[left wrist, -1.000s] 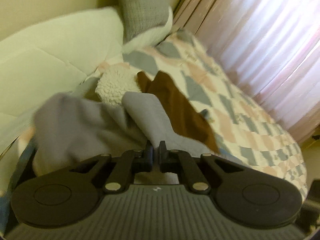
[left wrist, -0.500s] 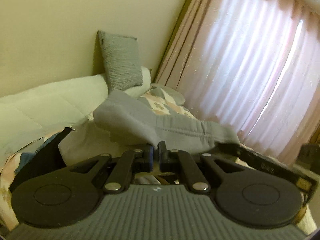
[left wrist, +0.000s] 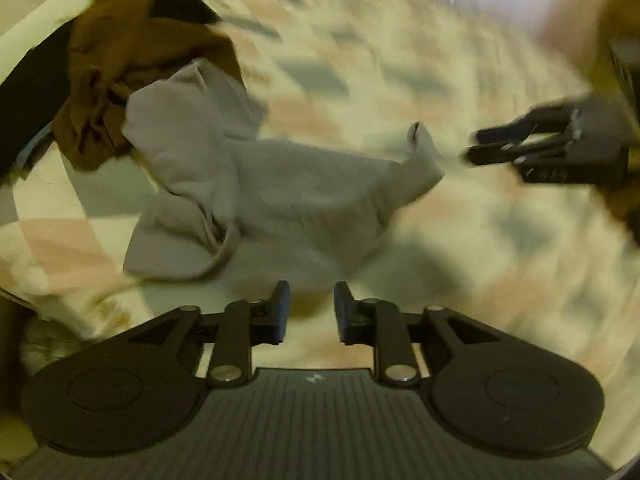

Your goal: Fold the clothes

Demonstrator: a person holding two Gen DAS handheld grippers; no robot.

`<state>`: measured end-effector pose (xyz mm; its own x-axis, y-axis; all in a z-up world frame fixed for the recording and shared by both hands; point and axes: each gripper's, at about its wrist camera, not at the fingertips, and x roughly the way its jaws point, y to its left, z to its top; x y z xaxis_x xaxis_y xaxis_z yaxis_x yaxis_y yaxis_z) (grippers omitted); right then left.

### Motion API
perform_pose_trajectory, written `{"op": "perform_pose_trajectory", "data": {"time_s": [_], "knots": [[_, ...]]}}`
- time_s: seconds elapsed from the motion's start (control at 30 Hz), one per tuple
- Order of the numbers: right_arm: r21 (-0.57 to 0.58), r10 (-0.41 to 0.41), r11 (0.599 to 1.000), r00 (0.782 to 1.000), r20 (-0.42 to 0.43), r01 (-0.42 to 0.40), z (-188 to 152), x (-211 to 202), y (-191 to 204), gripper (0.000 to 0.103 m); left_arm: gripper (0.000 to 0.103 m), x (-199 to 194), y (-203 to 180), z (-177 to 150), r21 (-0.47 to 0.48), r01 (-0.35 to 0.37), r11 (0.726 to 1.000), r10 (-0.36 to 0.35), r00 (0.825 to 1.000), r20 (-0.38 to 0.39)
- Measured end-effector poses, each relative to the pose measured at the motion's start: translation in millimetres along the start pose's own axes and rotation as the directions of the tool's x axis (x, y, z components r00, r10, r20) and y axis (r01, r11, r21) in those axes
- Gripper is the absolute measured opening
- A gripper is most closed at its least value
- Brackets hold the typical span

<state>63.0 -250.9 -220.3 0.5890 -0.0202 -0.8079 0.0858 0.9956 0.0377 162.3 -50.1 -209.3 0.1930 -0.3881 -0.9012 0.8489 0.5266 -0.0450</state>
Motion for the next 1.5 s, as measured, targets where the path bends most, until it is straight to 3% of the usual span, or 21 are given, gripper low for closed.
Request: {"op": "perform_pose_trajectory", "data": {"time_s": [0.03,0.1,0.2,0.3,0.4,0.53,0.67,0.8,0.9,0.93,1.0,1.07,1.13,1.23,1.27,1.3,1.33,1.37,1.4,1.47,1.5], "knots": [[0.008,-0.032,0.999,0.997,-0.074,0.032,-26.6,2.5,1.0,0.031,0.033,1.2,-6.0,-8.1,0.037,-0.002,0.999,0.002,1.000,-0.018],[0.066,-0.055,0.996,0.987,-0.153,0.066,-63.6,1.0,-1.2,0.031,0.035,1.3,-14.4,-24.7,0.100,0.003,0.995,0.002,0.999,-0.042],[0.208,-0.051,0.974,0.982,-0.182,0.089,-97.9,-12.4,-1.7,0.036,0.035,5.3,-23.5,-41.2,0.176,-0.001,0.984,0.010,0.999,-0.047],[0.243,-0.068,0.964,0.983,-0.168,0.108,-110.2,-19.1,-0.8,0.042,0.035,18.9,-34.9,-49.8,0.249,0.003,0.969,0.005,0.999,-0.034],[0.203,-0.112,0.968,0.979,-0.169,0.145,-110.1,-20.1,4.3,0.042,0.037,41.6,-44.9,-59.7,0.287,0.026,0.957,-0.018,0.999,-0.029],[0.102,-0.142,0.981,0.973,-0.183,0.162,-121.5,-16.0,-1.7,0.049,0.037,78.1,-30.0,-51.3,0.247,0.055,0.967,-0.050,0.998,-0.027],[-0.016,-0.133,0.991,0.974,-0.183,0.132,-123.4,-5.4,-0.3,0.049,0.038,104.2,-29.1,-43.2,0.306,0.021,0.952,-0.018,1.000,-0.015],[-0.251,-0.100,0.966,0.980,-0.170,0.055,-112.3,18.7,-1.5,0.049,0.043,131.8,-43.2,-40.6,0.476,-0.045,0.879,0.052,0.999,-0.001],[-0.492,-0.055,0.871,0.990,-0.132,-0.018,-101.3,45.1,-6.9,0.058,0.053,152.3,-48.2,-36.2,0.551,-0.078,0.831,0.085,0.996,0.012],[-0.570,-0.034,0.821,0.992,-0.118,-0.039,-98.9,55.6,-9.7,0.062,0.056,160.1,-50.3,-37.1,0.551,-0.071,0.832,0.085,0.996,0.000],[-0.722,0.006,0.688,0.996,-0.094,-0.072,-96.7,78.1,-14.6,0.070,0.065,175.9,-54.6,-39.3,0.547,-0.055,0.835,0.081,0.996,-0.024],[-0.844,0.036,0.530,0.996,-0.079,-0.086,-99.4,101.7,-19.0,0.076,0.065,191.7,-58.9,-41.5,0.543,-0.039,0.839,0.078,0.996,-0.049],[-0.920,0.063,0.371,0.992,-0.106,-0.122,-105.4,125.9,-25.1,0.078,0.059,207.5,-63.2,-43.7,0.539,-0.023,0.842,0.075,0.995,-0.073],[-0.963,0.074,0.212,0.985,-0.153,-0.166,-120.5,158.2,-32.3,0.068,0.035,209.7,-76.2,-58.5,0.473,-0.112,0.874,0.146,0.989,-0.035],[-0.967,0.059,0.195,0.986,-0.156,-0.165,-125.7,162.9,-34.4,0.039,0.017,205.0,-81.1,-63.6,0.438,-0.136,0.888,0.163,0.986,-0.024],[-0.970,0.043,0.178,0.986,-0.158,-0.164,-130.8,167.6,-36.5,0.028,0.008,200.4,-86.0,-68.7,0.402,-0.160,0.901,0.181,0.983,-0.014],[-0.972,0.036,0.170,0.987,-0.157,-0.161,-135.9,169.5,-38.9,0.028,0.003,192.1,-93.0,-75.3,0.365,-0.151,0.919,0.169,0.985,-0.019],[-0.970,0.061,0.191,0.988,-0.142,-0.151,-140.8,161.1,-42.4,0.025,0.003,181.4,-104.9,-85.9,0.338,-0.129,0.932,0.143,0.990,-0.016],[-0.967,0.085,0.212,0.988,-0.130,-0.145,-146.5,152.2,-46.0,0.017,0.003,173.5,-118.5,-97.4,0.340,-0.109,0.934,0.123,0.992,-0.021],[-0.959,0.116,0.239,0.985,-0.129,-0.154,-165.9,131.7,-53.6,0.014,0.010,158.9,-142.3,-116.8,0.351,-0.097,0.931,0.108,0.994,-0.012],[-0.966,0.115,0.216,0.986,-0.122,-0.145,-181.1,124.2,-55.3,0.014,0.011,151.9,-152.0,-124.4,0.359,-0.107,0.927,0.113,0.994,0.004]]}}
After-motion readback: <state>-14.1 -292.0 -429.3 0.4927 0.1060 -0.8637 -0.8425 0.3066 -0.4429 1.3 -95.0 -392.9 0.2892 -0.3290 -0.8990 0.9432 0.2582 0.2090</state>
